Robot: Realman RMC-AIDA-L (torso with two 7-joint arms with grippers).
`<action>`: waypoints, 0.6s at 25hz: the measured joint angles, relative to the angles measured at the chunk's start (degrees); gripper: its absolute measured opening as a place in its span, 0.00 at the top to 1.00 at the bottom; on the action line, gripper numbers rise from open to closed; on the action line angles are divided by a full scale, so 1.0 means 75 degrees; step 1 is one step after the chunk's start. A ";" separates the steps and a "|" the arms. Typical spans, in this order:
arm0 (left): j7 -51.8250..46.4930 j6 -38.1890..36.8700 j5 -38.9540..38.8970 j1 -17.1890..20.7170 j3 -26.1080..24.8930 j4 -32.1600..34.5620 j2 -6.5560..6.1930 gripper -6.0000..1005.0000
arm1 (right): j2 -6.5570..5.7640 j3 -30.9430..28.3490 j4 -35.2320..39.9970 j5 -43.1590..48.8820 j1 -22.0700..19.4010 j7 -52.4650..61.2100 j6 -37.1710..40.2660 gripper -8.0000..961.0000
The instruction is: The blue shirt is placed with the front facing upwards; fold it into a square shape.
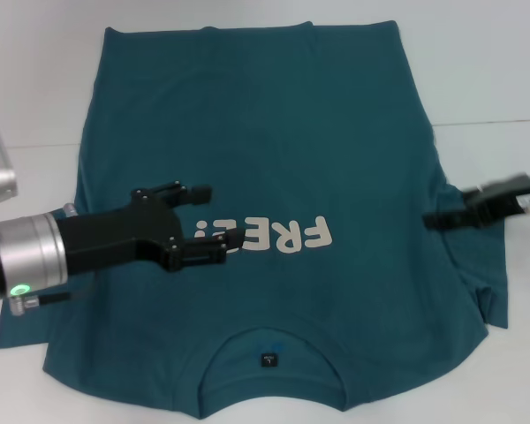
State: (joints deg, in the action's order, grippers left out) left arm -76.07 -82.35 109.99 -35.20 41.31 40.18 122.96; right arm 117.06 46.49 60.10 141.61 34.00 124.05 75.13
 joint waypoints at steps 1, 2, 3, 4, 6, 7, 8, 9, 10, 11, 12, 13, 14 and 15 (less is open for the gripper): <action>0.0007 0.0078 -0.0031 -0.0016 -0.0001 -0.0038 0.0021 0.13 | -0.0006 -0.0082 0.0001 0.0221 0.0001 0.0161 0.0183 0.03; 0.0023 0.0171 -0.0061 -0.0043 0.0002 -0.0100 0.0045 0.13 | -0.0019 -0.0158 0.0010 0.0431 0.0004 0.0297 0.0365 0.03; 0.0035 0.0236 -0.0078 -0.0068 0.0002 -0.0147 0.0061 0.13 | -0.0027 -0.0215 0.0016 0.0602 0.0005 0.0395 0.0501 0.03; 0.0045 0.0289 -0.0091 -0.0103 0.0003 -0.0194 0.0074 0.13 | -0.0037 -0.0286 0.0023 0.0807 0.0005 0.0503 0.0626 0.03; 0.0053 0.0373 -0.0097 -0.0179 0.0003 -0.0299 0.0098 0.13 | -0.0051 -0.0390 0.0028 0.1094 0.0004 0.0656 0.0722 0.03; 0.0056 0.0404 -0.0104 -0.0224 0.0007 -0.0360 0.0104 0.13 | -0.0059 -0.0443 0.0028 0.1261 0.0002 0.0739 0.0760 0.03; 0.0059 0.0433 -0.0108 -0.0263 0.0009 -0.0425 0.0108 0.13 | -0.0065 -0.0494 0.0028 0.1419 0.0000 0.0823 0.0815 0.03; 0.0061 0.0454 -0.0110 -0.0293 0.0010 -0.0478 0.0111 0.13 | -0.0067 -0.0546 0.0027 0.1565 0.0000 0.0881 0.0877 0.03; 0.0064 0.0467 -0.0111 -0.0324 0.0011 -0.0521 0.0112 0.13 | -0.0071 -0.0590 0.0028 0.1703 -0.0005 0.0910 0.0969 0.03; 0.0066 0.0479 -0.0113 -0.0346 0.0014 -0.0554 0.0114 0.13 | -0.0074 -0.0635 0.0028 0.1831 -0.0009 0.0934 0.1052 0.03; 0.0067 0.0485 -0.0114 -0.0356 0.0014 -0.0567 0.0114 0.13 | -0.0081 -0.0685 0.0028 0.1983 -0.0017 0.0944 0.1141 0.03; 0.0066 0.0487 -0.0115 -0.0363 0.0014 -0.0580 0.0114 0.13 | -0.0093 -0.0751 0.0041 0.2102 -0.0022 0.0947 0.1214 0.03; 0.0066 0.0494 -0.0116 -0.0368 0.0013 -0.0600 0.0115 0.13 | -0.0111 -0.0811 0.0061 0.2184 -0.0030 0.0948 0.1259 0.03; 0.0066 0.0509 -0.0120 -0.0380 0.0007 -0.0623 0.0116 0.13 | -0.0130 -0.0877 0.0083 0.2241 -0.0047 0.0945 0.1323 0.03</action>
State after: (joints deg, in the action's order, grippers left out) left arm -75.57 -78.54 109.09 -38.05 41.35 35.51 123.82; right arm 116.09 39.91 60.72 158.42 33.65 131.14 85.05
